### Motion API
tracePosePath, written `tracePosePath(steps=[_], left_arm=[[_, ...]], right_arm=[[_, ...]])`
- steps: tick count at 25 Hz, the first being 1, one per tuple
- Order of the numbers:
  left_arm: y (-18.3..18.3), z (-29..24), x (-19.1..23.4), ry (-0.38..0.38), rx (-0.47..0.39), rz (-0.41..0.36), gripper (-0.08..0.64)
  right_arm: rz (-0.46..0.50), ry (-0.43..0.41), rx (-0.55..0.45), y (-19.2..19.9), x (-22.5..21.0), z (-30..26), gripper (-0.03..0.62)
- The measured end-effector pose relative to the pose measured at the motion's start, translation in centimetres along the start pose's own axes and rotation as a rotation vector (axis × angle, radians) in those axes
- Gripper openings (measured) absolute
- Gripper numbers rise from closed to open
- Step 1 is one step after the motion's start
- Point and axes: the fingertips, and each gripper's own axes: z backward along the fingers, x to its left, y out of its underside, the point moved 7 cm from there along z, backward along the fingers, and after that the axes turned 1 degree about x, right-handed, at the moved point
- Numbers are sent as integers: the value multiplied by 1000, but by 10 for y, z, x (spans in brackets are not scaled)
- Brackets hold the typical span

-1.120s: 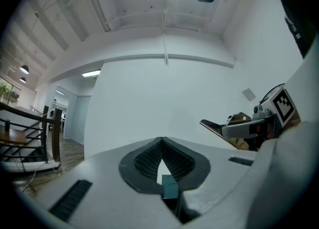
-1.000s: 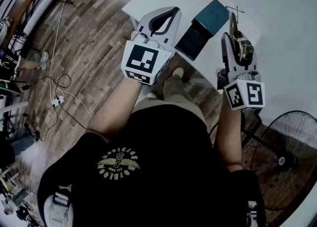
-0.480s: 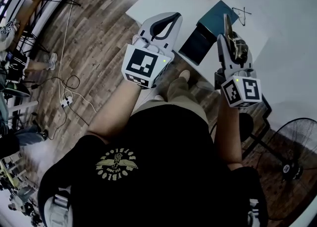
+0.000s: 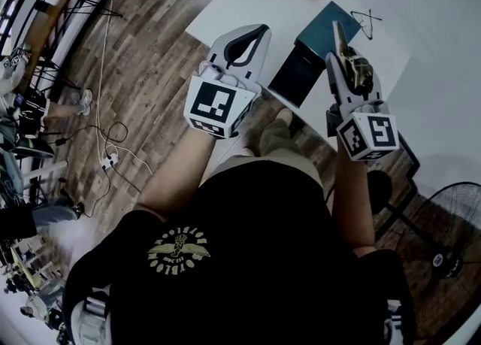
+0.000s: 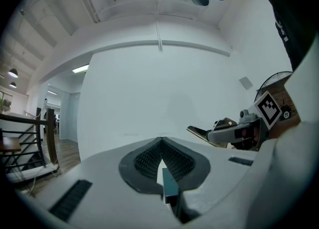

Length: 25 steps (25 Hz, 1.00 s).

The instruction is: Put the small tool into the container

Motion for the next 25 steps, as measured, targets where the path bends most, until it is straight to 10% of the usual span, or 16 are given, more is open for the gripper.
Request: tracePosePath(steps=[25], left_arm=[[93, -91, 8, 27, 144, 105, 7]], right_arm=[[-195, -79, 248, 94, -78, -74, 166]])
